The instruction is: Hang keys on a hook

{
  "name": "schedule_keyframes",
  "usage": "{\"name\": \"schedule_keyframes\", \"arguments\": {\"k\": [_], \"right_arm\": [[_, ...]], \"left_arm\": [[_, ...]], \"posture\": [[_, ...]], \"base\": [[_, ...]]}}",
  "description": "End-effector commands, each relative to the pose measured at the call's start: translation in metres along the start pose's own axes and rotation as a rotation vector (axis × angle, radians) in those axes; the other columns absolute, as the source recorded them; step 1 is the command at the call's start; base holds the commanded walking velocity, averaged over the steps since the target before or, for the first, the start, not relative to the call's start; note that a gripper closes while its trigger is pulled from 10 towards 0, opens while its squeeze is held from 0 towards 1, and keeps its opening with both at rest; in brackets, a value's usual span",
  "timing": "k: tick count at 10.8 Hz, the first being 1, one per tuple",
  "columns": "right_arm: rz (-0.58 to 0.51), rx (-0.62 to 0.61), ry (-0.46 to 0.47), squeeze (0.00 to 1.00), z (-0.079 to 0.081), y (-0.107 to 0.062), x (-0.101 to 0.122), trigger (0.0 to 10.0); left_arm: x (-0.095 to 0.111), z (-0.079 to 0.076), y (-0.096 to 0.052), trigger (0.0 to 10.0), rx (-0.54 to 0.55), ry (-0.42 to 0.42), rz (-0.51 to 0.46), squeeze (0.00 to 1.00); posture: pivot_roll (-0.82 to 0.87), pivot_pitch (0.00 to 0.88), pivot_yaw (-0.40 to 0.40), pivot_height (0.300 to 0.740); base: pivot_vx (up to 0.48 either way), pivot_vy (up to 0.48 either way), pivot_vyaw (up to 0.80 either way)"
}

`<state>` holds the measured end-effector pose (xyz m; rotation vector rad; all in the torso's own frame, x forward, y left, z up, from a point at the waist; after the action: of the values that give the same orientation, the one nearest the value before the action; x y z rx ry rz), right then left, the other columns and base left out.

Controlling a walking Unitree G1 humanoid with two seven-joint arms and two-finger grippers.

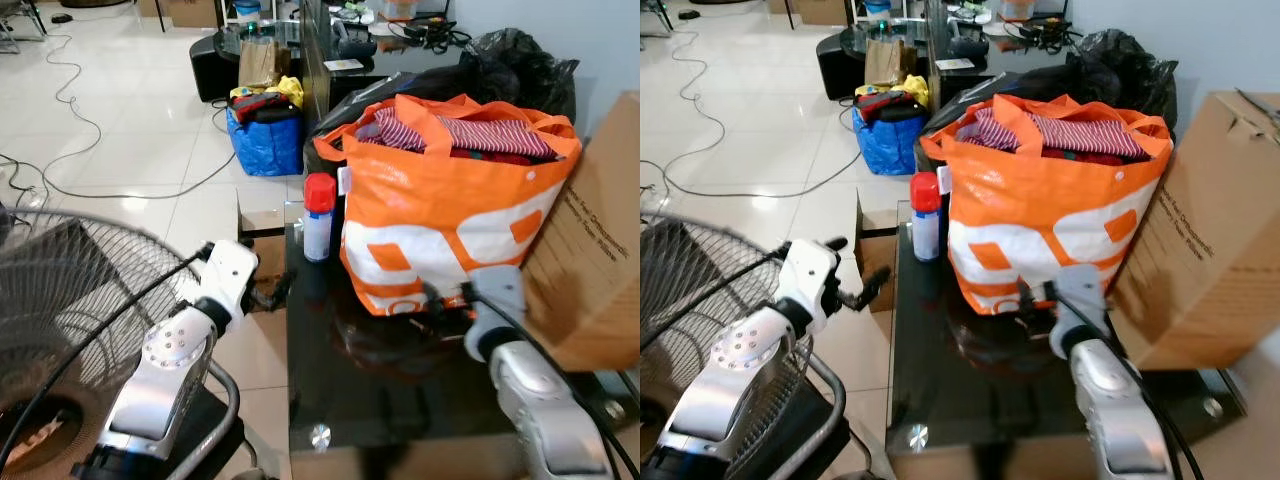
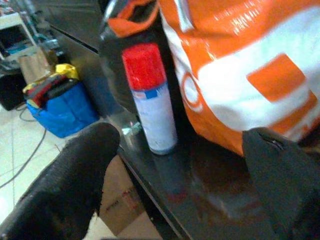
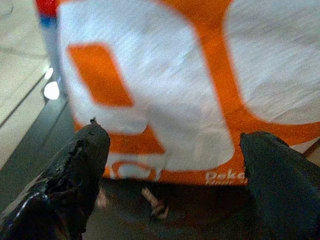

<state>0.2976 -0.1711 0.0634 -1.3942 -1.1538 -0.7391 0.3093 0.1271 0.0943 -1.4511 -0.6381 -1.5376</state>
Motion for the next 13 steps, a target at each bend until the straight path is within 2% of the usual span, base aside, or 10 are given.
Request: {"name": "schedule_keyframes", "arguments": {"k": [1, 4, 5, 6, 7, 8, 9, 10, 12, 13], "right_arm": [[0.039, 0.022, -0.028, 1.00, 0.004, 0.004, -0.006, 10.0], [0.206, 0.140, -0.064, 1.00, 0.031, 0.032, -0.040, 10.0], [0.234, 0.158, -0.053, 1.00, 0.037, 0.039, -0.046, 10.0], [0.275, 0.176, -0.046, 0.33, 0.043, 0.049, -0.054, 10.0], [0.280, 0.181, -0.051, 0.00, 0.045, 0.054, -0.055, 10.0], [0.274, 0.179, -0.060, 0.00, 0.045, 0.057, -0.053, 10.0], [0.234, 0.178, -0.044, 0.00, 0.044, 0.059, -0.046, 10.0], [0.095, 0.165, 0.043, 0.00, 0.034, 0.052, -0.024, 10.0], [0.011, 0.171, 0.058, 0.00, 0.026, 0.037, -0.012, 10.0], [-0.033, 0.159, 0.054, 0.00, 0.020, 0.025, -0.008, 10.0]], "left_arm": [[-0.006, -0.005, 0.001, 10.0, -0.043, 0.019, 0.039, 0.63], [-0.045, -0.008, -0.003, 10.0, -0.200, 0.084, 0.232, 0.64], [-0.050, -0.008, -0.002, 10.0, -0.232, 0.105, 0.257, 0.64], [-0.050, -0.006, 0.001, 10.0, -0.241, 0.116, 0.262, 0.63], [-0.049, -0.005, 0.002, 10.0, -0.236, 0.112, 0.252, 0.63], [-0.047, -0.005, 0.003, 10.0, -0.221, 0.106, 0.237, 0.63], [-0.043, -0.001, 0.007, 10.0, -0.152, 0.081, 0.197, 0.61], [-0.032, 0.015, 0.009, 10.0, 0.038, -0.051, 0.099, 0.61], [-0.028, 0.018, 0.005, 10.0, 0.117, -0.092, 0.054, 0.62], [-0.027, 0.015, 0.004, 10.0, 0.146, -0.097, 0.039, 0.62]], "posture": [[-0.09, 0.000, -0.008, 0.732], [-0.07, 0.000, -0.036, 0.732], [-0.07, 0.000, -0.041, 0.732], [-0.07, 0.000, -0.042, 0.732], [-0.07, 0.000, -0.044, 0.732], [-0.07, 0.000, -0.046, 0.732], [-0.06, 0.000, -0.053, 0.732], [-0.07, 0.000, -0.049, 0.732], [-0.09, 0.000, -0.035, 0.732], [-0.09, 0.000, -0.028, 0.732]], "base": [[0.000, 0.000, 0.00], [0.000, 0.000, 0.00], [0.000, 0.000, 0.00], [0.000, 0.000, 0.00], [0.000, 0.000, 0.00], [0.000, 0.000, 0.00], [0.000, 0.000, 0.00], [0.000, 0.000, 0.00], [0.000, 0.000, 0.00], [0.000, -0.480, 0.00]]}}
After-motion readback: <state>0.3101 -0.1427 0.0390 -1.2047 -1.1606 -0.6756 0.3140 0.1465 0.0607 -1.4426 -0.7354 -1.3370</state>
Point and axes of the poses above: a point about 5 cm out from each wrist's last joint towards the gripper, its own y axis pointing out of the wrist towards the gripper, its own x axis along the axis of the wrist's last joint, z = x × y, the point moved 5 cm from there along y, pointing out of the wrist towards the gripper, and after that the axes turned 2 degrees about -y, right-handed, at the moved point
